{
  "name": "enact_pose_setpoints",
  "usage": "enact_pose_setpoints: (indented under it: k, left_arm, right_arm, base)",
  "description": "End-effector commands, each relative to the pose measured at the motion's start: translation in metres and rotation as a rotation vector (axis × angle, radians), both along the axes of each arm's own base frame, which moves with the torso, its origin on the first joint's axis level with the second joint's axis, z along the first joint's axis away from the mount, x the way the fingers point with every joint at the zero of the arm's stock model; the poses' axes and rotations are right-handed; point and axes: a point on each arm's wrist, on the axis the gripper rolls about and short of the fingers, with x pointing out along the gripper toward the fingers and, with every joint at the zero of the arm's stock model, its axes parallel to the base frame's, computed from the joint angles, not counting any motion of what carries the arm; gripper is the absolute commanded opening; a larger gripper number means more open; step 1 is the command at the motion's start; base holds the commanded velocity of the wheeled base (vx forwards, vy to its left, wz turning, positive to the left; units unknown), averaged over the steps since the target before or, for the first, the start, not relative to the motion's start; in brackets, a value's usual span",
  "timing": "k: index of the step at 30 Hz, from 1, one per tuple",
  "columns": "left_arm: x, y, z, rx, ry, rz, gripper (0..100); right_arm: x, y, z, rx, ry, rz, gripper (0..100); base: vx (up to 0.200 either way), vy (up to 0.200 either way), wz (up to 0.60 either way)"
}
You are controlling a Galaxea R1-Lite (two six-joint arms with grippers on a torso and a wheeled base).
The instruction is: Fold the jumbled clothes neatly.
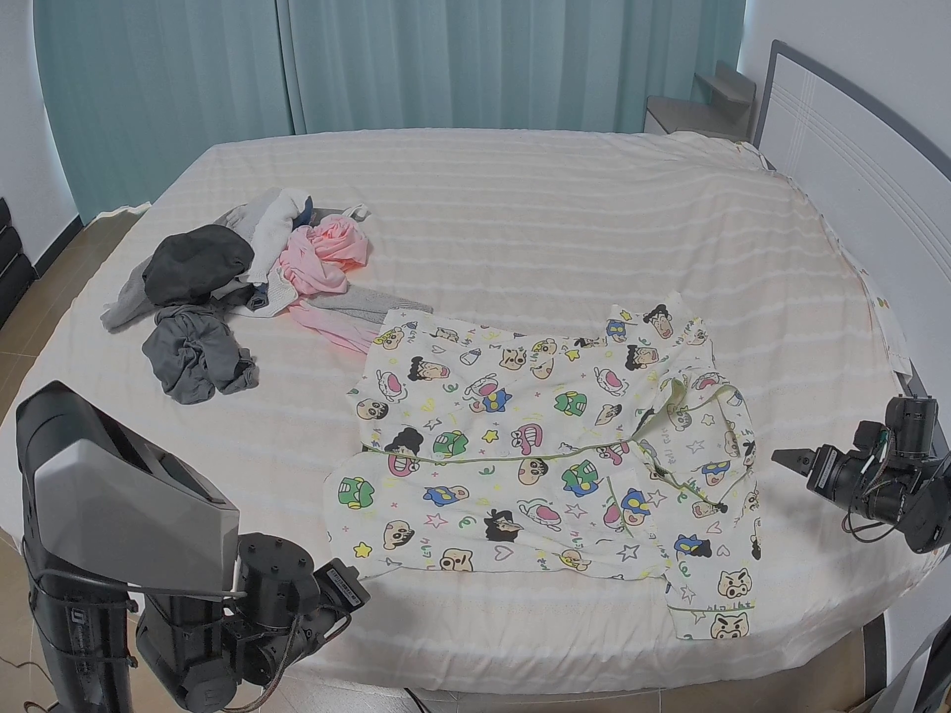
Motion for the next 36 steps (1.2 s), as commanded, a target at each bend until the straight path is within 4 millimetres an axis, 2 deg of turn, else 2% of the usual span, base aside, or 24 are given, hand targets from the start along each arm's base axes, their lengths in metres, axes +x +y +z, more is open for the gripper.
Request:
enact_pose_setpoints:
  k: [1,9,13,14,17,20,22,24,26,27,36]
  left_arm:
    - [0.001,0.001,-0.011,0.036,0.04,0.008,0]
    - [0.007,-0.004,-0.02,0.11,0.036,-0.005,0]
    - [0.014,-0.006,-0.03,0.18,0.034,-0.008,0]
    - [0.019,-0.008,-0.04,0.263,0.025,-0.003,0]
    - [0.021,-0.009,-0.045,0.308,0.023,-0.007,0]
    - [0.021,-0.008,-0.04,0.299,0.011,-0.002,0]
    - [0.022,-0.005,-0.026,0.277,-0.021,0.011,0]
    - [0.022,-0.005,-0.026,0.277,-0.021,0.011,0]
    - [0.015,-0.001,-0.006,0.254,-0.058,0.015,0]
    - [0.015,-0.001,-0.005,0.252,-0.061,0.016,100]
    - [-0.004,0.009,-0.007,0.286,0.002,-0.006,100]
  right_arm:
    - [-0.013,0.002,0.002,-0.001,-0.015,0.004,100]
    - [-0.015,0.003,0.005,-0.01,-0.05,0.009,100]
    - [-0.016,0.003,0.003,-0.011,-0.043,0.01,100]
    - [-0.017,0.003,0.003,-0.009,-0.038,0.011,100]
    - [-0.018,0.004,0.002,-0.009,-0.035,0.012,100]
    - [-0.018,0.004,0.002,-0.009,-0.035,0.013,100]
    - [-0.017,0.004,0.002,-0.009,-0.035,0.014,100]
    - [-0.017,0.004,0.002,-0.009,-0.035,0.014,100]
    - [-0.017,0.004,0.002,-0.009,-0.037,0.014,100]
    - [-0.017,0.005,0.002,-0.009,-0.037,0.016,100]
    - [-0.019,0.005,0.0,-0.004,-0.026,0.013,100]
  base:
    - [0.0,0.0,0.0]
    - [0.0,0.0,0.0]
    - [0.0,0.0,0.0]
    - [0.0,0.0,0.0]
    - [0.0,0.0,0.0]
    - [0.0,0.0,0.0]
    - [0.0,0.0,0.0]
    - [0.0,0.0,0.0]
    - [0.0,0.0,0.0]
    - [0.0,0.0,0.0]
    - [0.0,0.0,0.0]
